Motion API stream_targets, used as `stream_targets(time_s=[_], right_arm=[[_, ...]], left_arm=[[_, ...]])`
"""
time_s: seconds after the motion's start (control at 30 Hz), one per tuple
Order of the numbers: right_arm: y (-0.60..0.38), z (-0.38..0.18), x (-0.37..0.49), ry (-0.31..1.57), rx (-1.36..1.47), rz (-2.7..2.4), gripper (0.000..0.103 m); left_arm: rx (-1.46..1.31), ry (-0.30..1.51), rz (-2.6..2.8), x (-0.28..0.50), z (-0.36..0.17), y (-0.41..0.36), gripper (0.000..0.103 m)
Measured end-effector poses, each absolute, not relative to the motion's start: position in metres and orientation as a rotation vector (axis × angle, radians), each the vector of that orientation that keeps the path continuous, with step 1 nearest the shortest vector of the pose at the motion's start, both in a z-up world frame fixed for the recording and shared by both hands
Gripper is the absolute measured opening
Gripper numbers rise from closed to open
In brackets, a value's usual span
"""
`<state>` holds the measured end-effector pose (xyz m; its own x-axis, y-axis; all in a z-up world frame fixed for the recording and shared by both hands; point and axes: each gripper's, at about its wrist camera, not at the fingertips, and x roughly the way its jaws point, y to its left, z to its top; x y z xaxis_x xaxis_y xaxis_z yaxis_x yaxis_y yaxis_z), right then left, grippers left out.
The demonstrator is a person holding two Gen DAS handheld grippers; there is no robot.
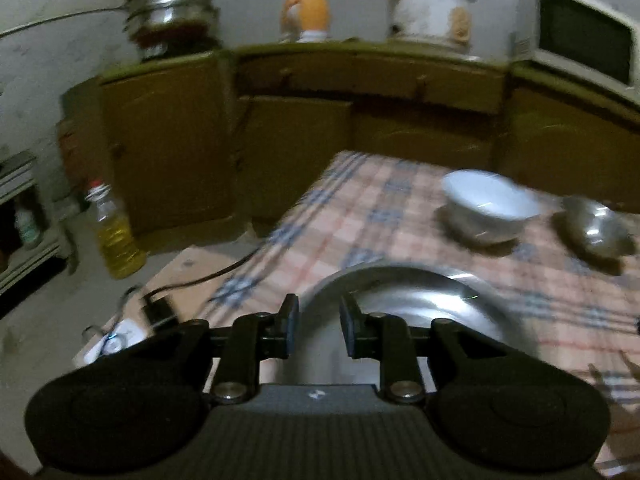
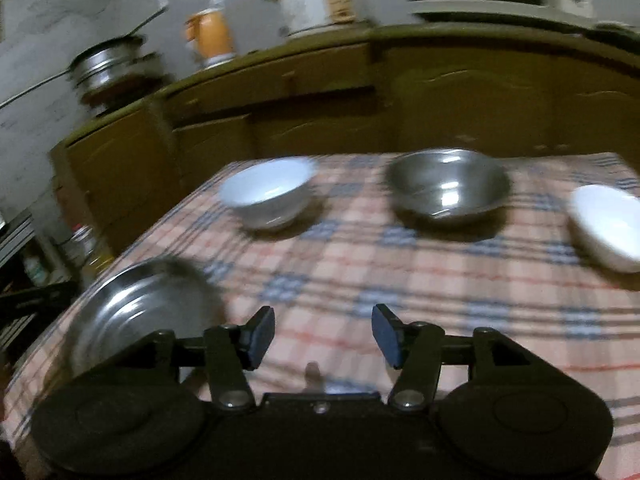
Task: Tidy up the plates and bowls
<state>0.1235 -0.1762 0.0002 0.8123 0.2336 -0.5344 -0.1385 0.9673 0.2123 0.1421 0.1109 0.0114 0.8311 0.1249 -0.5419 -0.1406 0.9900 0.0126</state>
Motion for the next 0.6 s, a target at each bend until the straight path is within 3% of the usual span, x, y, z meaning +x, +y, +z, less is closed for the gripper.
stream_targets(time_s=[0.17,0.43,0.6], right_arm=[[-0.238,0.015,0.138,0.560,0.233,0.098,0.071],[-0.298,0.026,0.189,0.547,0.272,0.031,0.080],[-0.317,0.020,0.232,0.552,0.294,0.013,0.080]], left_arm=[[-0.031,0.546,0.002,0.157,0.040,0.050,0.028],[0.014,0.540,-0.119,0.220,0.049,-0.051,0.055],[0.002,0.599,-0.143,0.274,0.031,-0.086,0.056]])
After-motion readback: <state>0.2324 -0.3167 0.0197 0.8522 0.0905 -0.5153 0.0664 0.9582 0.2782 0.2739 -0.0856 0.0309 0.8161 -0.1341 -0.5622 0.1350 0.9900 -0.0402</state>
